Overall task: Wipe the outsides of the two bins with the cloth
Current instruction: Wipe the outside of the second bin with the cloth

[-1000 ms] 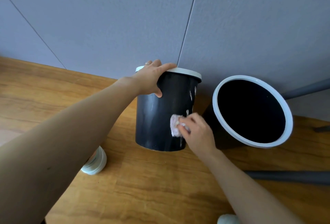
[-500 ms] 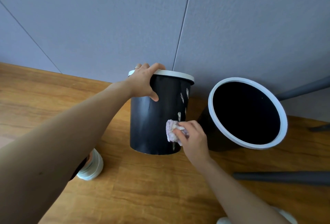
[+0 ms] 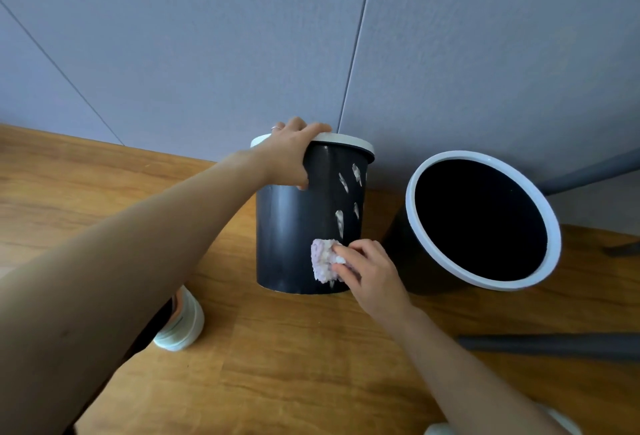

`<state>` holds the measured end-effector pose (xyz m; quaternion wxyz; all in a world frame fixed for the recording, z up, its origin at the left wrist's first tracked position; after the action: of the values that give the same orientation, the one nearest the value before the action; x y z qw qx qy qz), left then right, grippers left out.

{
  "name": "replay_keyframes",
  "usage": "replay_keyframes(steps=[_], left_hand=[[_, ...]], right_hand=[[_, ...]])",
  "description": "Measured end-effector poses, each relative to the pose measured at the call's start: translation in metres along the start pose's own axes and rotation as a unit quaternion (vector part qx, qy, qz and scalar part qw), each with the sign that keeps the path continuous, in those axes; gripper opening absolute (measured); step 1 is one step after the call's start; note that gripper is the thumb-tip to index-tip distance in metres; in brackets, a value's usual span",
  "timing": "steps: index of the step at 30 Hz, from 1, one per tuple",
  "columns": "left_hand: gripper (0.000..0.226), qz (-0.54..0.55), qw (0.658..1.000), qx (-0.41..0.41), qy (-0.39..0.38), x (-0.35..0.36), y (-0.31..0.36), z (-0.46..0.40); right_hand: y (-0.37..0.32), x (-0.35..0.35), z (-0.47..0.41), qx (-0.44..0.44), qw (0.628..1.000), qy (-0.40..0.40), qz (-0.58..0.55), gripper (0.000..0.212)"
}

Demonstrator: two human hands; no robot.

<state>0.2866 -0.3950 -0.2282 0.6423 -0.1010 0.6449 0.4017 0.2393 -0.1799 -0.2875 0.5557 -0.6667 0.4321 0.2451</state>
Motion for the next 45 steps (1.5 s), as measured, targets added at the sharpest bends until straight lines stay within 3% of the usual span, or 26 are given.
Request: replay_keyframes(steps=[4,10,14,18,21,27,32,34,39,41,45], left_hand=[[0.111,-0.043,0.999,0.018,0.006,0.006,0.006,-0.001],[0.108,-0.04,0.998,0.047,0.003,0.006,0.008,0.001],[0.108,-0.034,0.998,0.046,0.015,0.004,0.005,0.001],[0.108,-0.026,0.999,0.044,0.018,0.003,0.001,0.003],[0.107,-0.019,0.999,0.041,0.019,0.003,0.0,0.004],[0.106,-0.008,0.999,0.035,0.019,0.002,0.0,0.003],[0.106,-0.001,0.999,0.026,0.018,0.001,-0.004,0.003],[0.107,0.003,0.999,0.025,0.022,0.0,-0.005,0.004],[0.108,0.007,0.999,0.032,0.025,0.0,-0.002,0.005],[0.108,0.009,0.999,0.029,0.029,-0.001,-0.002,0.005],[0.106,0.002,0.999,0.032,0.026,-0.001,0.0,0.004]], right_hand=[[-0.01,0.006,0.007,-0.032,0.999,-0.038,0.02,0.027],[-0.033,0.014,0.016,-0.124,0.986,-0.092,0.065,0.018],[-0.028,0.017,0.002,-0.128,0.976,-0.133,0.11,0.022],[-0.001,-0.028,-0.043,0.004,0.996,0.007,0.083,0.025],[-0.002,-0.03,-0.051,0.005,0.995,0.021,0.094,0.027],[-0.022,0.004,-0.007,-0.068,0.993,-0.073,0.071,0.031],[-0.046,0.022,0.015,-0.177,0.967,-0.145,0.111,0.037],[-0.04,0.013,-0.003,-0.153,0.977,-0.111,0.101,0.04],[-0.007,-0.029,-0.065,0.015,0.997,0.04,0.066,0.03],[-0.008,-0.027,-0.065,0.017,0.997,0.039,0.066,0.03],[-0.022,-0.003,-0.028,-0.03,0.997,-0.044,0.06,0.04]])
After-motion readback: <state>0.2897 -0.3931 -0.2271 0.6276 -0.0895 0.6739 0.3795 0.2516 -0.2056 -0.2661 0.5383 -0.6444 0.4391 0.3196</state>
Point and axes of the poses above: each hand's wrist, its own z-axis away from the middle knuckle, its own x-axis out of the palm, y = z × x, the point moved 10 cm from there along -z, towards the middle knuckle, and after that the axes turned 1 degree about -z, right-handed, at the moved point
